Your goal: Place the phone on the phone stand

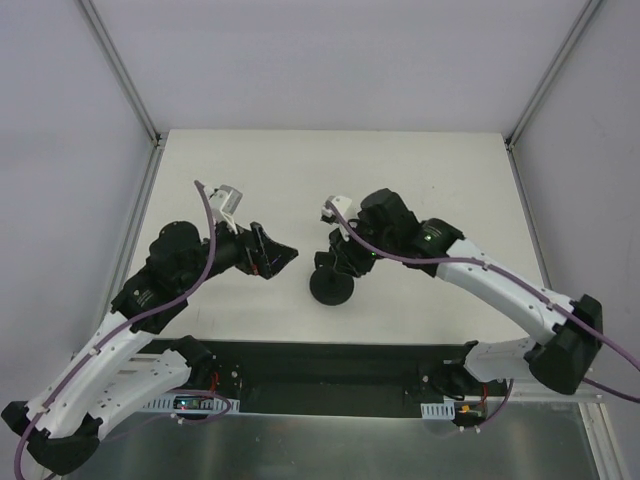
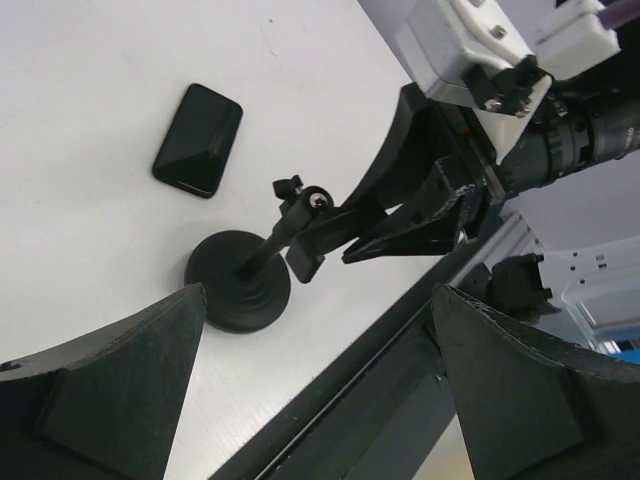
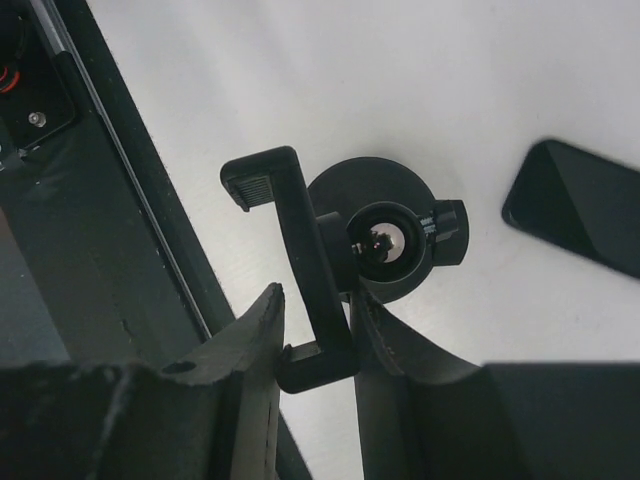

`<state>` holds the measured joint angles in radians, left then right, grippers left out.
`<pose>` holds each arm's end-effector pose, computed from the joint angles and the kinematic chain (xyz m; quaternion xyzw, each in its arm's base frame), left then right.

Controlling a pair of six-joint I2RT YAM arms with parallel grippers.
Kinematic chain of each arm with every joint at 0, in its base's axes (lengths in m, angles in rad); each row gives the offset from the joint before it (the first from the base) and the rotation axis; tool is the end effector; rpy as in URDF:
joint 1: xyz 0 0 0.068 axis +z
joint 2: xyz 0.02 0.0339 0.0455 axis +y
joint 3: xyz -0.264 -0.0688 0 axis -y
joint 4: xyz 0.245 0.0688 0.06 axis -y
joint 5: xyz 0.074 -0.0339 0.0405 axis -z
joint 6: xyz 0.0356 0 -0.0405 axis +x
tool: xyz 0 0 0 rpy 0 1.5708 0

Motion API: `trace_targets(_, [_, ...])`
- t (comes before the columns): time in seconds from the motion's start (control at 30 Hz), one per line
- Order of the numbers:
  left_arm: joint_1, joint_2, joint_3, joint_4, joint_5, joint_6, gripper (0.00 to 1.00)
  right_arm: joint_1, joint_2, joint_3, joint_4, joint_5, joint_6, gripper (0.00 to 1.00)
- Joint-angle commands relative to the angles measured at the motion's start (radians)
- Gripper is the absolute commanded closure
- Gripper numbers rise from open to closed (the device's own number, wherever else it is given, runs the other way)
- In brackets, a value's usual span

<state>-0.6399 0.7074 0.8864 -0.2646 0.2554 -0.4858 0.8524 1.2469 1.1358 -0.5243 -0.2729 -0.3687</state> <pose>0.1212 -0.1014 0.3785 0.1421 0.7219 -0.4372 0.5172 0.1726 0.2120 0.3320 -0.5572 0.6894 0.2249 0.4046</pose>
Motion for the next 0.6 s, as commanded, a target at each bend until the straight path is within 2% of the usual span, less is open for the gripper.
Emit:
trace_targets(0.0, [0.008,-0.074,-0.038,-0.033,-0.157,0.001,0.06,0.005,0.159,0.240,0.044,-0.132,-0.176,1.00])
trace_targets(0.1, [0.008,-0.086,-0.061,-0.048,-0.179,-0.002,0.05,0.002,0.236,0.303,-0.008,-0.158,-0.254,1.00])
trace_targets(0.3, [0.006,-0.075,-0.090,-0.050,-0.182,-0.042,0.05,0.001,0.316,0.332,-0.063,-0.176,-0.271,0.99])
trace_targets(0.43, [0.008,-0.057,-0.080,-0.044,-0.197,-0.034,0.05,0.002,0.335,0.312,-0.054,-0.172,-0.218,0.78])
trace_targets(0.47, [0.006,-0.056,-0.073,-0.042,-0.197,-0.031,0.04,0.004,0.330,0.305,-0.046,-0.158,-0.201,0.59])
trace_targets(0.5, [0.006,-0.052,-0.072,-0.041,-0.199,-0.024,0.04,0.002,0.322,0.294,-0.036,-0.144,-0.181,0.52])
trace_targets(0.53, [0.006,-0.052,-0.072,-0.038,-0.200,-0.022,0.04,0.004,0.313,0.274,-0.008,-0.102,-0.158,0.40])
trace_targets(0.57, [0.006,-0.054,-0.069,-0.035,-0.200,-0.019,0.04,0.004,0.292,0.271,0.001,-0.065,-0.092,0.34])
